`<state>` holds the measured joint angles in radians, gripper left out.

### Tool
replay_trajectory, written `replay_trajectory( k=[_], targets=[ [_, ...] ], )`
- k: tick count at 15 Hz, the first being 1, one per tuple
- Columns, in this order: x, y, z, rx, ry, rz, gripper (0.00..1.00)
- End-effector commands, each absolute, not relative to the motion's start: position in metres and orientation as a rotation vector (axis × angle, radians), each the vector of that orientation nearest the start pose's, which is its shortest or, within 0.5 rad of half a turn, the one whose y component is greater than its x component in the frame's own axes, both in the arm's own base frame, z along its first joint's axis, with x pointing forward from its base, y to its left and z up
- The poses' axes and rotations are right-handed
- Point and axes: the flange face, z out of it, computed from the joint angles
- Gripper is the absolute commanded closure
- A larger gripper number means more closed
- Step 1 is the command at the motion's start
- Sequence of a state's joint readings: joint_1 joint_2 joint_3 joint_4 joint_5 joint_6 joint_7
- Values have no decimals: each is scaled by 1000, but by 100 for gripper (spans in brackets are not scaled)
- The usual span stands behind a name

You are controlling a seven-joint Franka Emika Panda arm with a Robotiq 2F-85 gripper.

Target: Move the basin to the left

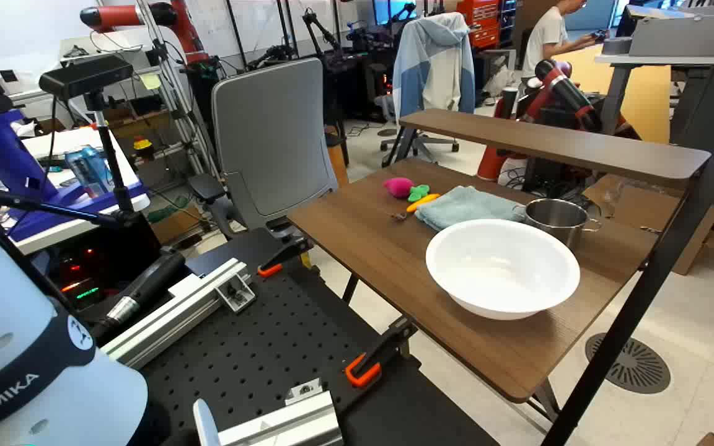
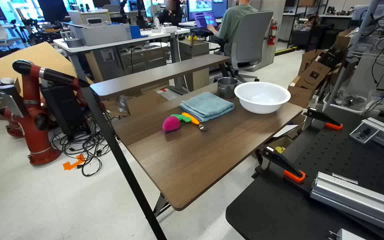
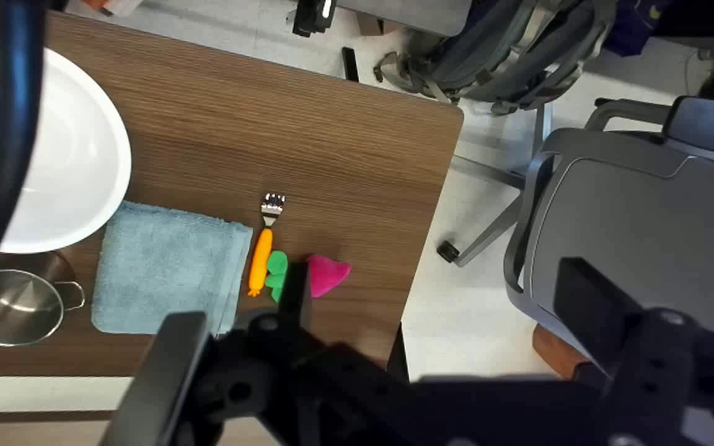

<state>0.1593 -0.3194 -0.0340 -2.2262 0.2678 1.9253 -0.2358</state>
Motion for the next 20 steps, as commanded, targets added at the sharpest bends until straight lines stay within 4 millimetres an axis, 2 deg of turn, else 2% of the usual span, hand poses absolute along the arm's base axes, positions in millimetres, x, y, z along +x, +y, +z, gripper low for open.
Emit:
replay_trajectory(
  k=[1, 9, 12, 16, 20],
  targets=[
    [454, 75, 508, -2854, -390, -45, 0],
    [454, 75, 508, -2854, -390, -45, 0],
    [463, 64, 498, -2866, -357, -46, 0],
    [483, 42, 464, -2909, -268, -17, 0],
    [512, 15, 411, -2944, -197, 54, 0]
  ],
)
